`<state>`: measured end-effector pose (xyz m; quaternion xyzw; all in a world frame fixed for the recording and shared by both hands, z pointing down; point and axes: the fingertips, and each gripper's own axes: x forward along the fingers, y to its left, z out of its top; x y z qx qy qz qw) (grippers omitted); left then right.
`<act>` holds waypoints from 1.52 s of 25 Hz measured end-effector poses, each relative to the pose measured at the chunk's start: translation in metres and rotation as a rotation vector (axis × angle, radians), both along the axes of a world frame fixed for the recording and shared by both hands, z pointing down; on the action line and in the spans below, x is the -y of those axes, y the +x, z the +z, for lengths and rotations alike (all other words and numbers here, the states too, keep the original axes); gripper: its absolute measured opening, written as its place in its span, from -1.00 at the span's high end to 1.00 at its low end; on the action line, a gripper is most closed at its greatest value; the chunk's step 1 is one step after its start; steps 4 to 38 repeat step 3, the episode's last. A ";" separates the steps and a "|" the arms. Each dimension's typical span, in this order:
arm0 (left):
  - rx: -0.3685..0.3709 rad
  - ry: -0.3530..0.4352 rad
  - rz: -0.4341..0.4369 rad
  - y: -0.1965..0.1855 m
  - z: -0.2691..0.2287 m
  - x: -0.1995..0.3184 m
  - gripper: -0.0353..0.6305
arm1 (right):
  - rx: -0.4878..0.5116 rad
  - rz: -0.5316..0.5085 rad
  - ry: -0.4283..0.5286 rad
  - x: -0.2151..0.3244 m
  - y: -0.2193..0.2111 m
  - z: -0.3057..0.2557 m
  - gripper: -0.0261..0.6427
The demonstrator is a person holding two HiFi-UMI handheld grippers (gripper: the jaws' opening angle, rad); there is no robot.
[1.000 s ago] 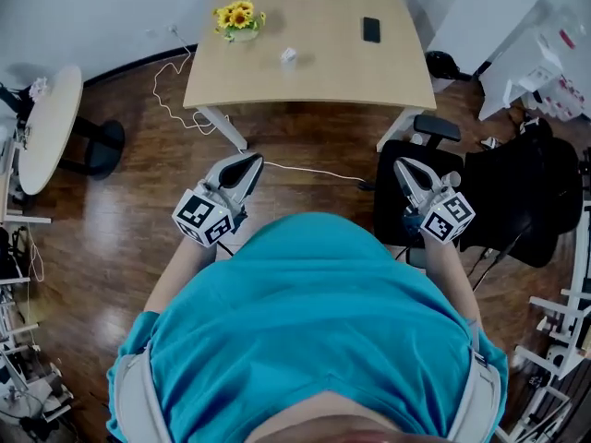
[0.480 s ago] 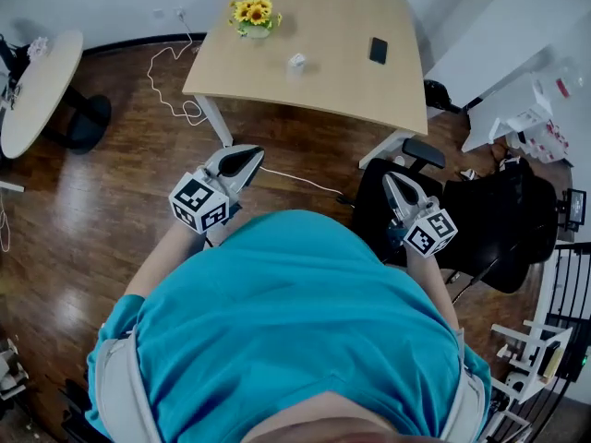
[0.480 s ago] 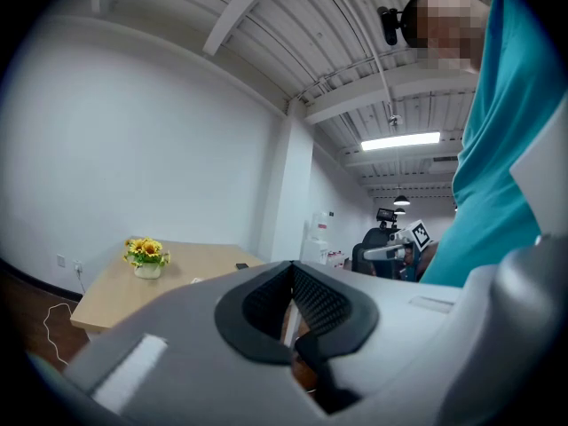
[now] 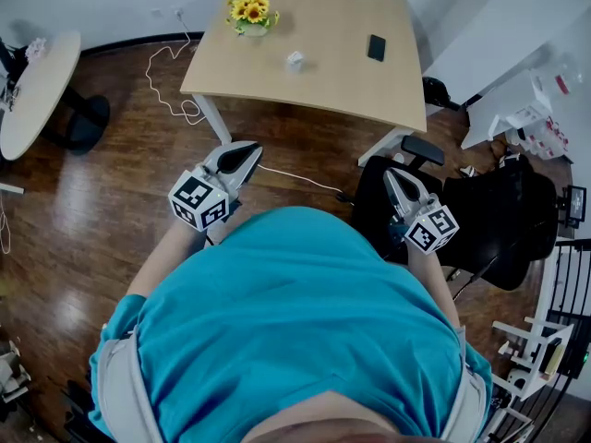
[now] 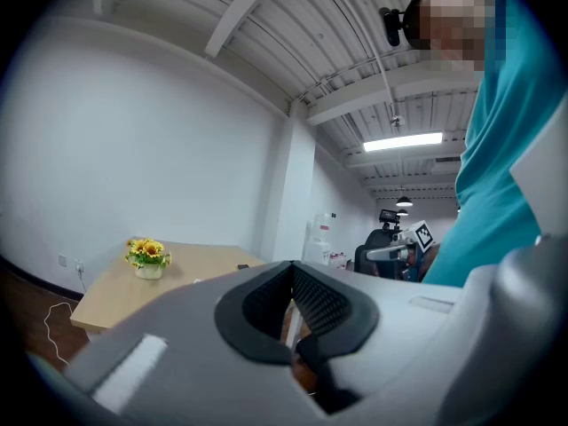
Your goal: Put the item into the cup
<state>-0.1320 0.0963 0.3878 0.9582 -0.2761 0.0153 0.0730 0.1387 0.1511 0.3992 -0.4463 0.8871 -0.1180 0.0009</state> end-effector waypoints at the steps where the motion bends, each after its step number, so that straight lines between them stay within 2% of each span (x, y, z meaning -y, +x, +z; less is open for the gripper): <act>1: -0.001 0.001 -0.001 0.000 0.000 0.001 0.88 | 0.001 0.000 0.001 0.001 0.001 0.000 0.92; 38: -0.003 0.003 -0.003 0.002 -0.001 0.003 0.88 | 0.001 0.001 0.004 0.002 0.002 -0.001 0.92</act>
